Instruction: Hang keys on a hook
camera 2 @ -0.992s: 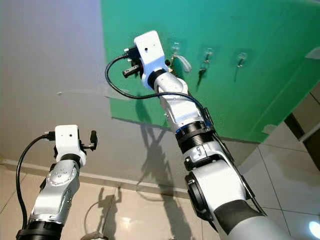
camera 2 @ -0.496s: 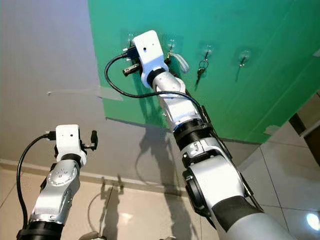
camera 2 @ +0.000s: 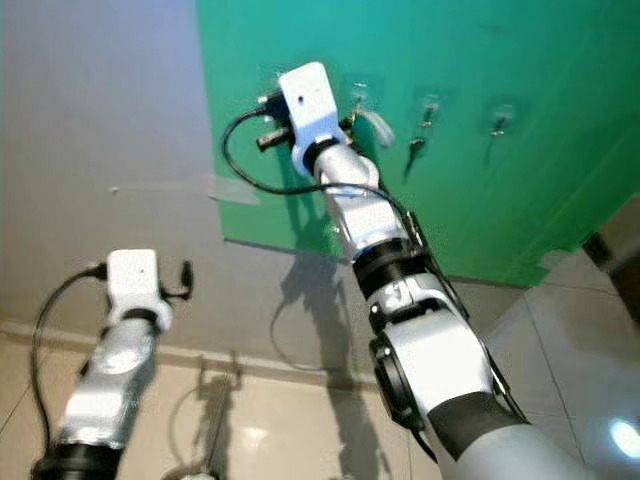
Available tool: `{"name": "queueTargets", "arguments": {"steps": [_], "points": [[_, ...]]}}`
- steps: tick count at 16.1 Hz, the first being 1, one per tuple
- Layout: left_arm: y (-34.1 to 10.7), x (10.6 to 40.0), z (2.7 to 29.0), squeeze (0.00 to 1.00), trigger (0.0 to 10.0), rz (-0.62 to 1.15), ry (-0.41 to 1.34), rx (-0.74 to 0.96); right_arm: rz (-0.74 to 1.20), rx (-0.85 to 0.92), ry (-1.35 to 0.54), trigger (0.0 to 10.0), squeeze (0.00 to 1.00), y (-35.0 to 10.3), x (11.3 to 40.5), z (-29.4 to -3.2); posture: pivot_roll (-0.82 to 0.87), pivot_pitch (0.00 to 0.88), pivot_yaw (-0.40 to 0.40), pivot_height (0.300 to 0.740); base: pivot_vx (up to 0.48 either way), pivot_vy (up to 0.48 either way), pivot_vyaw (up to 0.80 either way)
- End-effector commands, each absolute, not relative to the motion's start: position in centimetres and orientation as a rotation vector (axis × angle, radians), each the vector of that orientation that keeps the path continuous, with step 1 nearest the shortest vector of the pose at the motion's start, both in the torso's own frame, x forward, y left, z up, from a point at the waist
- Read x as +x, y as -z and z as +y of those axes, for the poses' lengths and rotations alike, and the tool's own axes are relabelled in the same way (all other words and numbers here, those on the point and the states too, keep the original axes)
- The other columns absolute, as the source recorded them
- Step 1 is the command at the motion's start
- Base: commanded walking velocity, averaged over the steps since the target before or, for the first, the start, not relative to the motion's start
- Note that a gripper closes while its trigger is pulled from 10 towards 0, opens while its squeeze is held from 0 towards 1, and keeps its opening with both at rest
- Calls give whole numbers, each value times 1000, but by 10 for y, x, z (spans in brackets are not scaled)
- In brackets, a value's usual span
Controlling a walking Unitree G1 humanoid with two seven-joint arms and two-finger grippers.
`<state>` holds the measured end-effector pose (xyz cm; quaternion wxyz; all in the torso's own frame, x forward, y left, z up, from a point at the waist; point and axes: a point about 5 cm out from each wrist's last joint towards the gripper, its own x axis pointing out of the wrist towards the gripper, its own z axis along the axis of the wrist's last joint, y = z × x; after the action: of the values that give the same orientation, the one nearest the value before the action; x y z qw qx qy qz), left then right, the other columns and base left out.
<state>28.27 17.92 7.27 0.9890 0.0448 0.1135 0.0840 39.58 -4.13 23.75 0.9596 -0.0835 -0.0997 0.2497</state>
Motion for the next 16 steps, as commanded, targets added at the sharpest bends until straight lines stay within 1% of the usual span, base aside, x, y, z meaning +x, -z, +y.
{"name": "queueTargets", "arguments": {"steps": [1, 5, 9, 12, 13, 15, 16], "points": [[-75, 284, 168, 0, 10000, 216, -140, 76, -262, -175, -522, 10000, 0, -256, 394, -37, 69, 0, -95, 740, 0, 0, 0], [-74, 284, 167, 0, 10000, 220, -138, 77, -274, -177, -543, 10000, 0, -257, 389, -37, 58, 0, -93, 740, 0, 0, 0], [-72, 284, 166, 0, 10000, 226, -132, 80, -233, -173, -569, 10000, 0, -248, 384, -39, 53, 0, -95, 740, 0, 0, 0], [-71, 283, 167, 0, 10000, 229, -137, 78, -196, -147, -584, 10000, 0, -240, 369, -50, 52, 0, -101, 740, 0, 0, 0], [-70, 284, 173, 0, 10000, 228, -155, 57, -181, -131, -563, 10000, 0, -239, 365, -65, 22, 0, -100, 740, 0, 0, 0], [-63, 286, 169, 0, 10000, 251, -135, 62, -177, -163, -504, 10000, 0, -242, 370, -83, -26, 0, -101, 740, 0, 0, 0], [-62, 287, 164, 0, 10000, 256, -120, 54, -180, -177, -485, 10000, 0, -246, 371, -88, -37, 0, -97, 740, 0, 0, 0]]}}
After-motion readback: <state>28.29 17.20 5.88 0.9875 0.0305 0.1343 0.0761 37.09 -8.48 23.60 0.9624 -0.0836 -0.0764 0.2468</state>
